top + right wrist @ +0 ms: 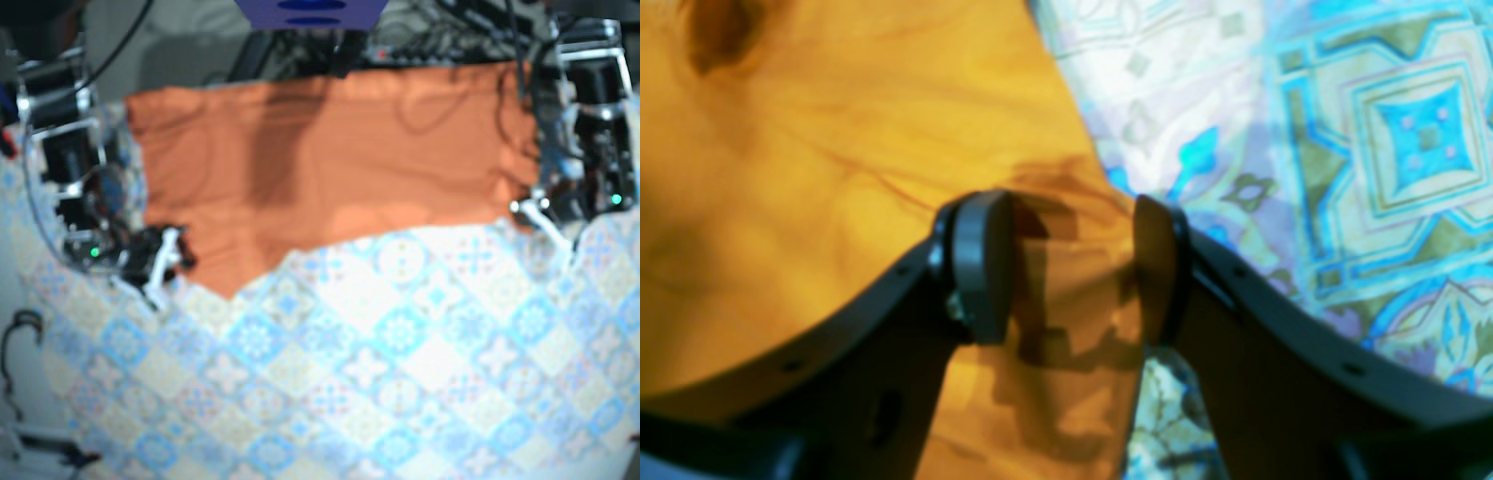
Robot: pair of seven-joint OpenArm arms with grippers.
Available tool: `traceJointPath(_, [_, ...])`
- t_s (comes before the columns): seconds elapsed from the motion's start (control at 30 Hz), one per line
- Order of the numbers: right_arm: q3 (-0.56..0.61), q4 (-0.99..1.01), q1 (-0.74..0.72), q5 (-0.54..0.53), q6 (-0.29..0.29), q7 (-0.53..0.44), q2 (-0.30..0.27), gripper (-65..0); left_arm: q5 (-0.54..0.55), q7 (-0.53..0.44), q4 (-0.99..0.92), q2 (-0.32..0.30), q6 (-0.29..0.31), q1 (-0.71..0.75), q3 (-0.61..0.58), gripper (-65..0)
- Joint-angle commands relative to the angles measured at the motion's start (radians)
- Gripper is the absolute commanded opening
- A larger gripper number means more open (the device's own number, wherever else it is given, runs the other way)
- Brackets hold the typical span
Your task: Fold the T-shirt properly
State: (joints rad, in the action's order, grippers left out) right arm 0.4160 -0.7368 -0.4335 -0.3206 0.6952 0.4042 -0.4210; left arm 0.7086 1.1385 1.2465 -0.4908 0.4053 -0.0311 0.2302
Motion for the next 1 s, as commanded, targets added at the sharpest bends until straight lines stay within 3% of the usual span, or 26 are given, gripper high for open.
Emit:
traceJointPath(0.0, [-0.006, -0.004, -0.038, -0.019, 0.003, -0.035, -0.006, -36.0, 0.013, -0.013, 0.016, -0.021, 0.004, -0.014, 0.005, -65.0])
traceJointPath(0.27, [0.105, 0.021, -0.089, -0.019, 0.003, -0.044, 0.004, -36.0, 0.013, -0.013, 0.016, -0.021, 0.004, -0.014, 0.004, -65.0])
traceJointPath(0.33, [0.11, 0.023, -0.089, -0.019, 0.003, -0.044, 0.027, -36.0, 0.013, -0.013, 0.016, -0.021, 0.004, -0.014, 0.004, -65.0])
traceJointPath(0.57, [0.116, 0.023, -0.087, -0.019, 0.003, -0.044, 0.03, -36.7, 0.013, -0.013, 0.016, -0.021, 0.004, -0.014, 0.004, -65.0])
traceJointPath(0.63, [0.116, 0.023, -0.086, -0.019, 0.003, -0.044, 0.03, -39.9, 0.013, -0.013, 0.016, -0.021, 0.004, -0.014, 0.004, -65.0])
traceJointPath(0.8, [0.116, 0.023, -0.084, -0.019, 0.003, -0.044, 0.03, -56.4, 0.013, -0.013, 0.016, -0.021, 0.004, -0.014, 0.004, -65.0])
traceJointPath(0.97, [0.116, 0.023, -0.084, -0.018, 0.003, -0.044, 0.03, -61.1, 0.013, -0.013, 0.016, -0.021, 0.004, -0.014, 0.004, -65.0])
